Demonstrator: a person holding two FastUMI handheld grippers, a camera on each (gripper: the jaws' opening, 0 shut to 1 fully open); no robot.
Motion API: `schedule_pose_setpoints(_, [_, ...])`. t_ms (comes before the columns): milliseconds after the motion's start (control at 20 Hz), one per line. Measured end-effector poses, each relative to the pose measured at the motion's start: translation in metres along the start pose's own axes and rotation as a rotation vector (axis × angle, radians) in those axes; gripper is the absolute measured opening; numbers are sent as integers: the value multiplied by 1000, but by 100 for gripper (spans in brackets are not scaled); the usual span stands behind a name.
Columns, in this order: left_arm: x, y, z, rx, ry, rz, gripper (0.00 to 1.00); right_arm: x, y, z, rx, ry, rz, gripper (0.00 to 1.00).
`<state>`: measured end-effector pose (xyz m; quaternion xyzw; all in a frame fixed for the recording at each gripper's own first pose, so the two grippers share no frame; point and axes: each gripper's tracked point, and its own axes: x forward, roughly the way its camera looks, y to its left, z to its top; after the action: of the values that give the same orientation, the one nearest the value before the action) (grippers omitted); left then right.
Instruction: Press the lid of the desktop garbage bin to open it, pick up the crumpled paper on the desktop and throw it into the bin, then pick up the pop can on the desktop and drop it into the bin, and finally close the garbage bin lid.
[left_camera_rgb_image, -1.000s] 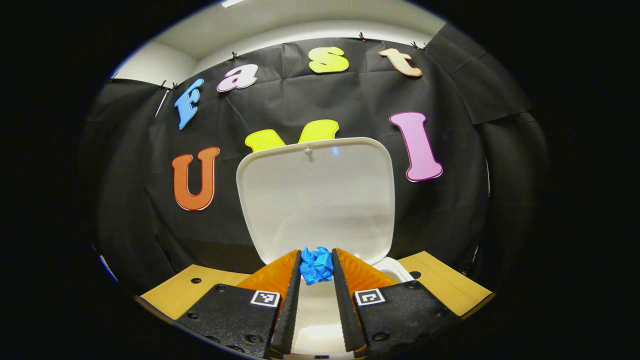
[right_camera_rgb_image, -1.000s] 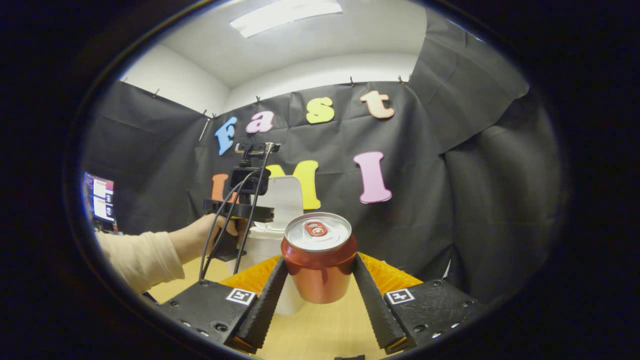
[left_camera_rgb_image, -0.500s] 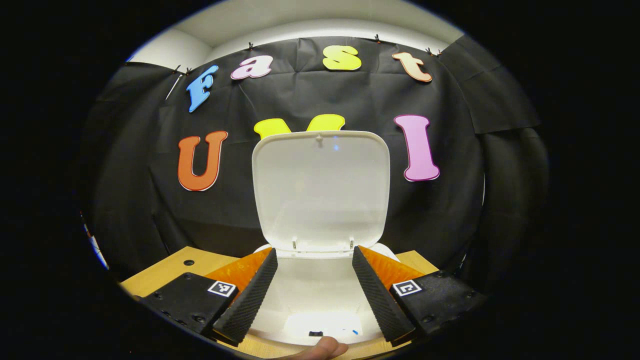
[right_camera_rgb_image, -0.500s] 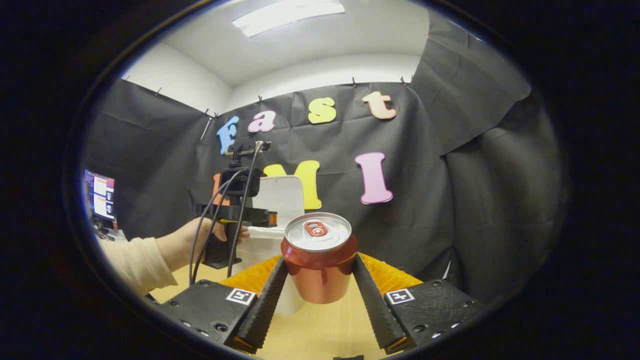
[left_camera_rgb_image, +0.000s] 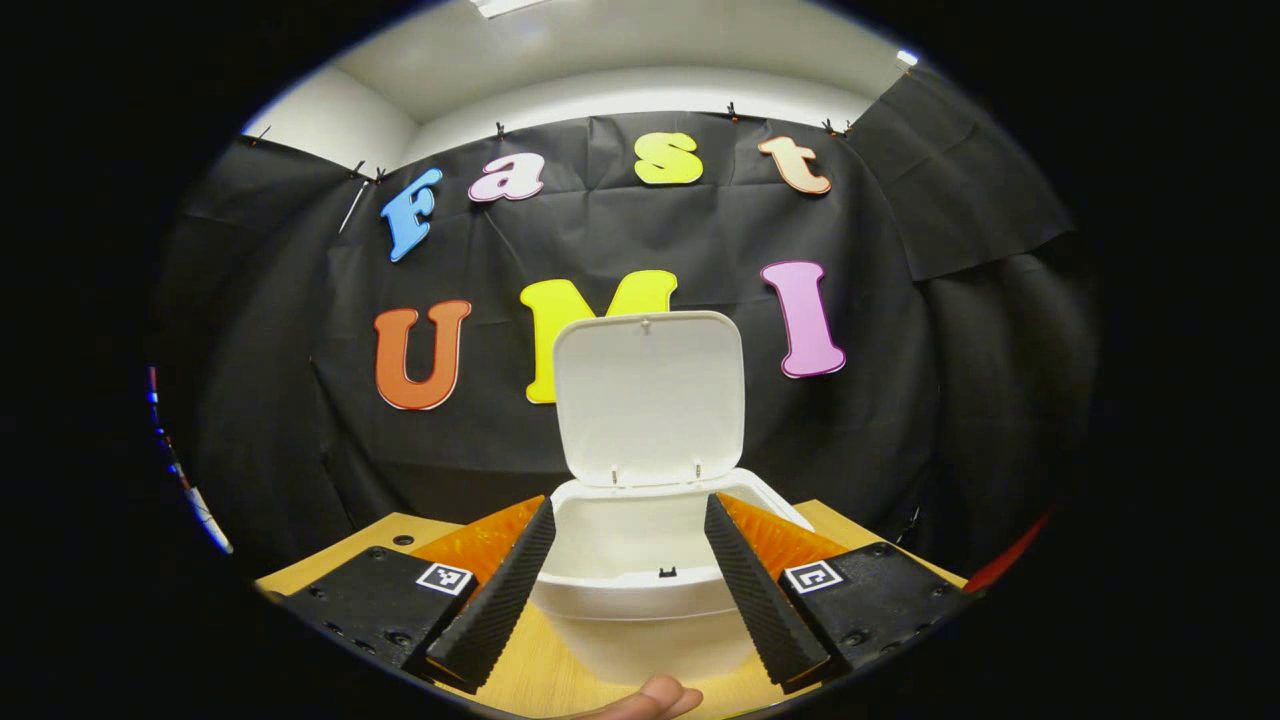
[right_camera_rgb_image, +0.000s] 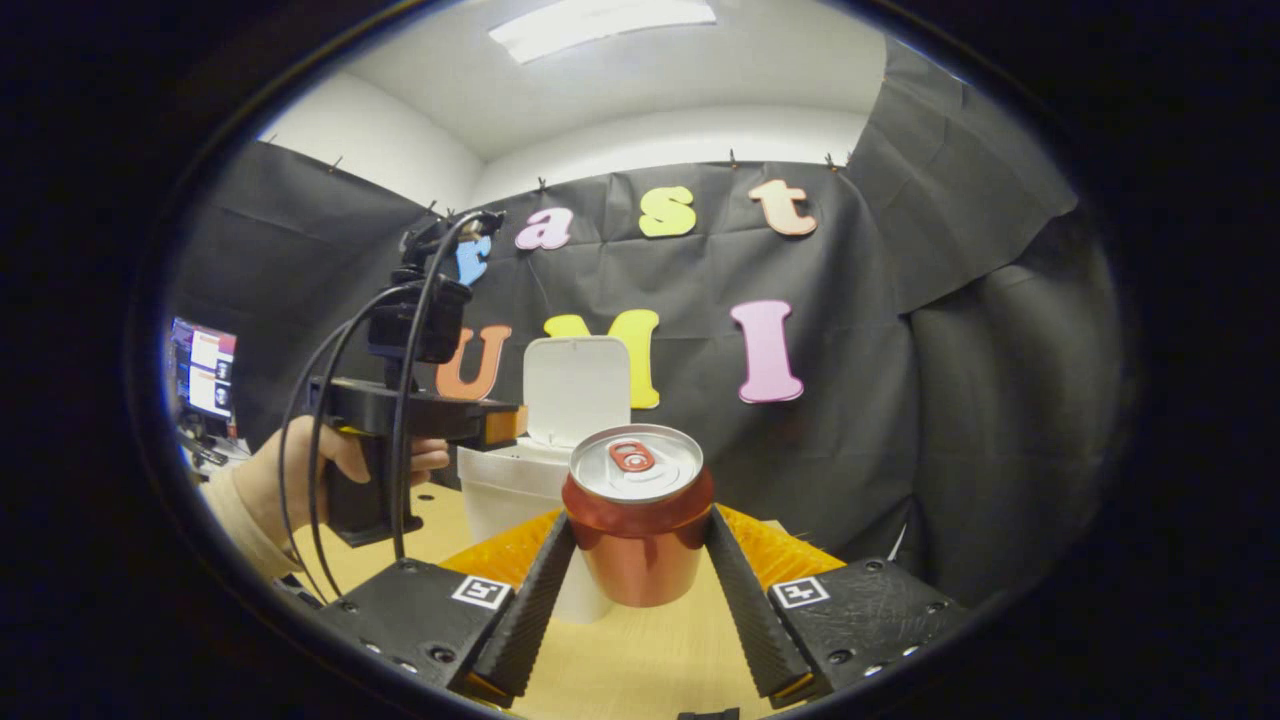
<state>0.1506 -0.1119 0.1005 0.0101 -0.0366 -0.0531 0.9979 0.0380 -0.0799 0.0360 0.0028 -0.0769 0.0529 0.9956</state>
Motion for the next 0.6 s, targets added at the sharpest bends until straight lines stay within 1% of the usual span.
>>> schedule_pose_setpoints(100, [-15,3,0,-6,-17,-2,97,0,3,-3,2,4,9,79])
schedule_pose_setpoints(250, [-37,15,-15,12,-20,2,97,2,2,-3,-10,11,-1,79])
schedule_pose_setpoints(450, [-59,38,-51,29,11,52,96,10,-2,-8,14,30,-21,79])
schedule_pose_setpoints(600, [-68,46,-72,4,39,69,97,21,-14,-20,22,73,-76,79])
